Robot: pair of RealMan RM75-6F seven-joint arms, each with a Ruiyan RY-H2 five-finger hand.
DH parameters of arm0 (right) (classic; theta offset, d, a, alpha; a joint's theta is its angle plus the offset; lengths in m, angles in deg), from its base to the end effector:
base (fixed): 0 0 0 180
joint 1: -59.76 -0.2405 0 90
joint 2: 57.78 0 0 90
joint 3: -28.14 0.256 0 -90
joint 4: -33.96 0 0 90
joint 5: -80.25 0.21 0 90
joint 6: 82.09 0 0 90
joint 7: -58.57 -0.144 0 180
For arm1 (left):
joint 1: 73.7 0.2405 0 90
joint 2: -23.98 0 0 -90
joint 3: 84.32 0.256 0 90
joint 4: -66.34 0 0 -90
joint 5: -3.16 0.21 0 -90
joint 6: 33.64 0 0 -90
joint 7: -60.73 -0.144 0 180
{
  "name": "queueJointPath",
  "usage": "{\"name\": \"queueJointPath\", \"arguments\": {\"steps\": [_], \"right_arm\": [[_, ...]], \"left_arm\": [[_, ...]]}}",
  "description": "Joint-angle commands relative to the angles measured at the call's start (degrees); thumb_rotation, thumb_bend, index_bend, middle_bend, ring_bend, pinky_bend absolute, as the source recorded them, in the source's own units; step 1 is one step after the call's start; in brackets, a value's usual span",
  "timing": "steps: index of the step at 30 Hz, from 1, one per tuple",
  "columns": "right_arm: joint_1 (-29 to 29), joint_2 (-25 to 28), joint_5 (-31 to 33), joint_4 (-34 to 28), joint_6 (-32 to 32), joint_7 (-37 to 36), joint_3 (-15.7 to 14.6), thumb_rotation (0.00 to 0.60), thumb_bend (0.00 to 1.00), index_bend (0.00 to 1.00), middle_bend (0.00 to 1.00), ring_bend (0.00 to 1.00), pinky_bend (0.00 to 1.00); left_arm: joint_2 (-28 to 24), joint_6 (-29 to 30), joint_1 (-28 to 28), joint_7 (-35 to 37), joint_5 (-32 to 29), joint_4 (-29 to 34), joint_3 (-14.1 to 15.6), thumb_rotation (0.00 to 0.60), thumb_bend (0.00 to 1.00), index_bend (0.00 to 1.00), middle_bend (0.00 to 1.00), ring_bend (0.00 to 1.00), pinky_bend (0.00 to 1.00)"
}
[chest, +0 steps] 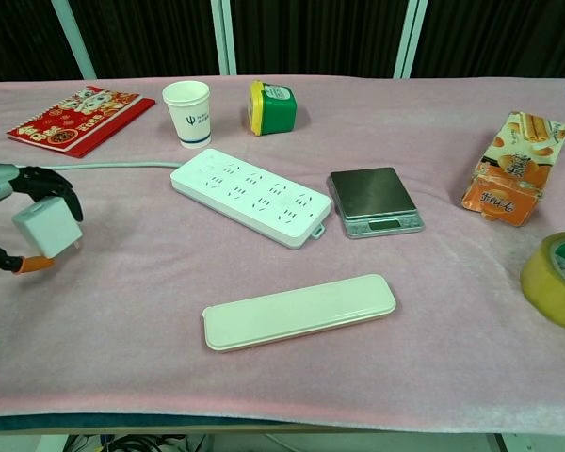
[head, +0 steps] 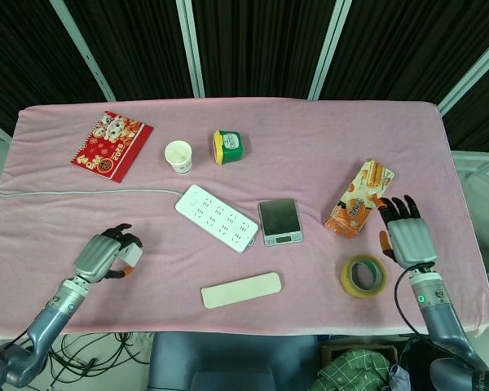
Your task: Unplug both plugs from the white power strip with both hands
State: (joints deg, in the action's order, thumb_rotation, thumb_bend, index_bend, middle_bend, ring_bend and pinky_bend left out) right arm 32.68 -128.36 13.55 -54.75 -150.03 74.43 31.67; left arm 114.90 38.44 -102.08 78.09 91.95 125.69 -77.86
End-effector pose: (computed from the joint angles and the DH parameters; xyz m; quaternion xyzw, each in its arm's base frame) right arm -0.2766 -0.2970 0.1049 0.6728 -0.3648 0.3005 0.5691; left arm -0.2851 0.2809 0.0030 -0.7243 -0.3958 -0.4104 0.3877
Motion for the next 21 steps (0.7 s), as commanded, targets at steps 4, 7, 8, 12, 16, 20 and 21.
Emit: {"name": "queueJointPath", "arguments": {"steps": [4,7,8,12,16,20,21], "right_arm": [[1.57,2.83,-0.39,0.63,1.03,-1.53,-1.11,0.6,0.32,0.0,0.03,0.04,0.02],[2.73,3.87,-0.5,0.48,-0.47,-3.11,-0.58,0.6,0.31,0.0,0.03,0.04,0.02],[3.14,4.23,-0.52,0.34,-1.09,-3.81,-0.29,0.6,0.31,0.0,0.03,0.04,0.02],[4.52,5.88,-1.12,-0.39,-2.86,-5.63,0.23,0.6,0.31,0.0,0.03,0.04,0.02],[5.88,7.35,-1.93,-1.4,-4.65,-6.28,0.35,0.6,0.31,0.0,0.03,0.04,0.02],[7.63,8.21,-2.68,-2.19,-7.09,-6.55,0.31,0.6,0.31,0.0,0.03,0.04,0.02],[8.1,8.3,-2.97,-2.36,-7.67,-6.47,0.14,0.6,0.31,0.0,0.03,0.04,0.02]], "left_arm": [[1.87,-0.56,-0.17,-0.85,0.47,-3.08,-0.84,0.6,0.17,0.16,0.12,0.0,0.02],[1.45,-0.61,0.23,-1.31,-1.37,-2.07,-2.55,0.6,0.15,0.14,0.08,0.0,0.0],[1.0,-0.55,0.32,-1.14,-1.96,-1.12,-3.18,0.6,0.15,0.14,0.07,0.0,0.0],[-2.61,0.13,0.58,-1.97,-3.41,4.24,-5.05,0.6,0.15,0.14,0.06,0.0,0.0],[-8.52,1.0,1.43,-6.53,-4.36,12.6,-5.64,0.6,0.15,0.15,0.07,0.0,0.0],[-14.83,4.26,3.68,-14.08,-4.96,22.93,-5.58,0.6,0.15,0.15,0.08,0.0,0.0],[-16.29,5.32,4.45,-16.16,-5.07,25.45,-5.41,0.6,0.15,0.15,0.08,0.0,0.0]]}}
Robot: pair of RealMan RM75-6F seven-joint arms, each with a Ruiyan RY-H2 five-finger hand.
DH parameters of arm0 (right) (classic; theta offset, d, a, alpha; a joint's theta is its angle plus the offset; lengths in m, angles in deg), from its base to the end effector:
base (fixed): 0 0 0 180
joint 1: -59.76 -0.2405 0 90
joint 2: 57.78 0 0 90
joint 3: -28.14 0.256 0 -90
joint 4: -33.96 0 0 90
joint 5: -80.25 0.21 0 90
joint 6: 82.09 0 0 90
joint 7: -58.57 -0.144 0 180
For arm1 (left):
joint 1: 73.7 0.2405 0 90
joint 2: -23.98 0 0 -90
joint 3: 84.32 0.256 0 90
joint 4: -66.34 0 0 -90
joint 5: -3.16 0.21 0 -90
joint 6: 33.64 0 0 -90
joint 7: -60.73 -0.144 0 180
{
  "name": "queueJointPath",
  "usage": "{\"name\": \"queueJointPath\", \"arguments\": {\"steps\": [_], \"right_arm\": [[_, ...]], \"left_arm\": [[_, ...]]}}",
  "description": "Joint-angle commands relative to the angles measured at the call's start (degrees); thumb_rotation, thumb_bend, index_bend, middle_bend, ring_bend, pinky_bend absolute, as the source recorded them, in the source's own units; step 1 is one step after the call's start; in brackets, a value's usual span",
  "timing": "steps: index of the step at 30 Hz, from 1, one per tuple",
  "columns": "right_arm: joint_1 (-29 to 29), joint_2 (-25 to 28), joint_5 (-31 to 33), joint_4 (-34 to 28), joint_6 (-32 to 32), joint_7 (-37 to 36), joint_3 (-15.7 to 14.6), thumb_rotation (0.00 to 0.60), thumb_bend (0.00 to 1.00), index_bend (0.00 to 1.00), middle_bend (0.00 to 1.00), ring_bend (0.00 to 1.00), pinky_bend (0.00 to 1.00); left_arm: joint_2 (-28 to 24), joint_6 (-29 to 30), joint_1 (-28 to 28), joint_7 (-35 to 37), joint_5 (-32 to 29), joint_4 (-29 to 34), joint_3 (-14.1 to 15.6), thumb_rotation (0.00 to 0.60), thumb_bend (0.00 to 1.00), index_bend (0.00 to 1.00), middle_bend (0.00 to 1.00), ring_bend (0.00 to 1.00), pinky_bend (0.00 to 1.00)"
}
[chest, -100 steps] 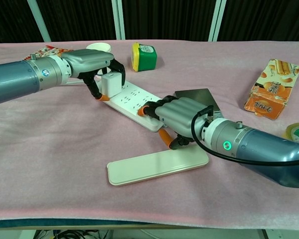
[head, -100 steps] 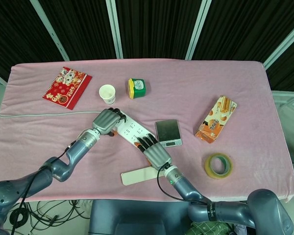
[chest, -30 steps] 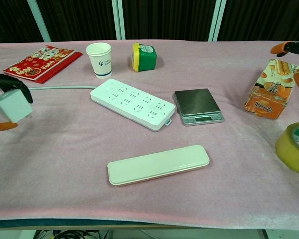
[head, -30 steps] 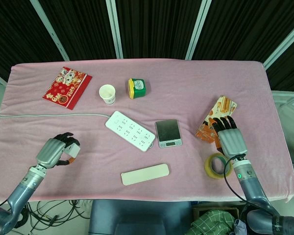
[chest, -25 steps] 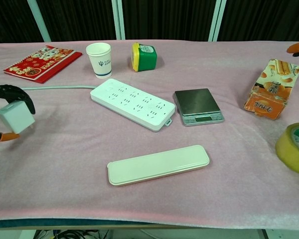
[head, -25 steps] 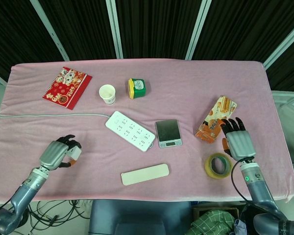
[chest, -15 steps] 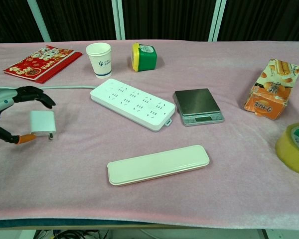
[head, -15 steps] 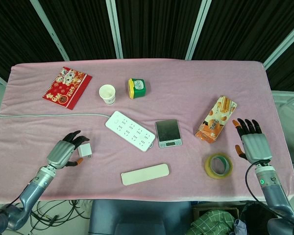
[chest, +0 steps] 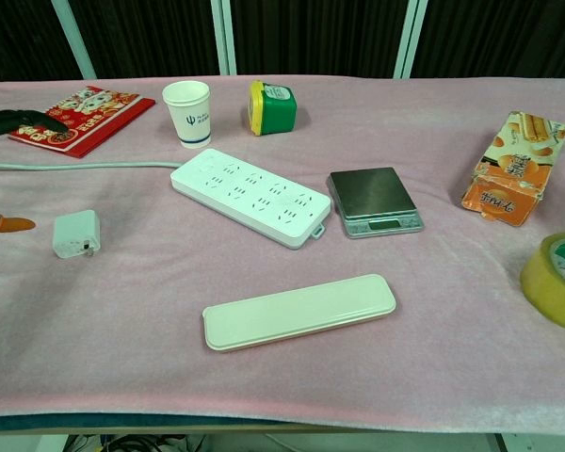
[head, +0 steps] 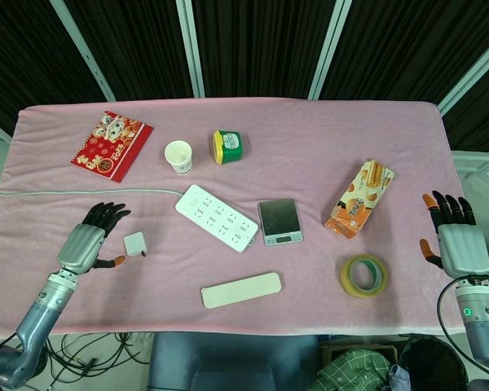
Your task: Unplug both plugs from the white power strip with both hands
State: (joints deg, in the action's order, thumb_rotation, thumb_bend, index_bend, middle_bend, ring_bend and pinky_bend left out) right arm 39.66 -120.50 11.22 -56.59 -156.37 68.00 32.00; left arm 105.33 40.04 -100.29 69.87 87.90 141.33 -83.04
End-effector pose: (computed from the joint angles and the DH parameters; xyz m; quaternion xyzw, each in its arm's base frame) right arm -0.3063 -0.2675 0.1660 0.6202 -0.3628 0.3129 0.6211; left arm -0.2678 0.2819 0.0517 -0.6835 -0.3929 -0.4334 0.4366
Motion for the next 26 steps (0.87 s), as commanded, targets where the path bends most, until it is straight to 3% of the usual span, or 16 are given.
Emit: {"name": "queueJointPath", "arguments": {"steps": [1,5,9,10,12,13,18,26], "right_arm": [[1.65,0.55,-0.98,-0.72,-1.91,0.11,-0.47,0.6,0.31,0.0,0.03,0.04,0.02],[4.53,0.55,-3.06,-2.37,-5.26,0.37,-2.1,0.6,0.31,0.0,0.03,0.04,0.02],[8.26,-0.49,-6.58,-4.14,-9.91,-0.1,-4.56,0.6,0.31,0.0,0.03,0.04,0.02],[6.9,1.76,-5.57,-2.59,-11.31,-1.08,-1.09,0.6,0.31,0.0,0.03,0.04,0.02],[14.07,2.67,-11.37,-1.76,-15.85,-4.3,-8.54,0.6,0.31,0.0,0.03,0.04,0.02],[15.19,2.04,-13.56,-0.61,-17.49,-5.21,-9.51,0.6,0.31,0.0,0.03,0.04,0.02],[16.42,-1.53,-17.24,2.31,-19.05,-4.12,-10.19,0.6,0.31,0.0,0.03,0.04,0.02],[17.25,-2.02,-19.11,1.01,-19.48,-2.52,-9.91,0.6,0.31,0.0,0.03,0.04,0.02]], "left_arm": [[-8.13,4.99,3.56,-10.02,-1.18,12.3,-0.1,0.6,0.15,0.15,0.08,0.0,0.0],[-11.85,10.63,7.53,-16.56,-1.62,20.04,0.54,0.6,0.15,0.15,0.08,0.0,0.0],[-13.61,15.63,11.76,-18.32,-0.95,24.45,2.24,0.6,0.15,0.15,0.08,0.0,0.0],[-14.12,16.83,13.11,-18.51,-0.69,25.41,3.05,0.6,0.15,0.15,0.08,0.0,0.0],[-14.92,19.0,15.37,-18.65,-0.22,26.97,4.22,0.6,0.15,0.15,0.09,0.0,0.0],[-15.21,19.95,16.34,-18.68,-0.05,27.6,4.63,0.6,0.15,0.15,0.09,0.0,0.0],[-15.91,22.97,20.49,-18.94,-0.6,28.87,6.22,0.6,0.16,0.15,0.1,0.0,0.0],[-17.27,21.18,21.27,-20.06,-1.21,30.84,6.04,0.6,0.16,0.15,0.1,0.0,0.0]]}}
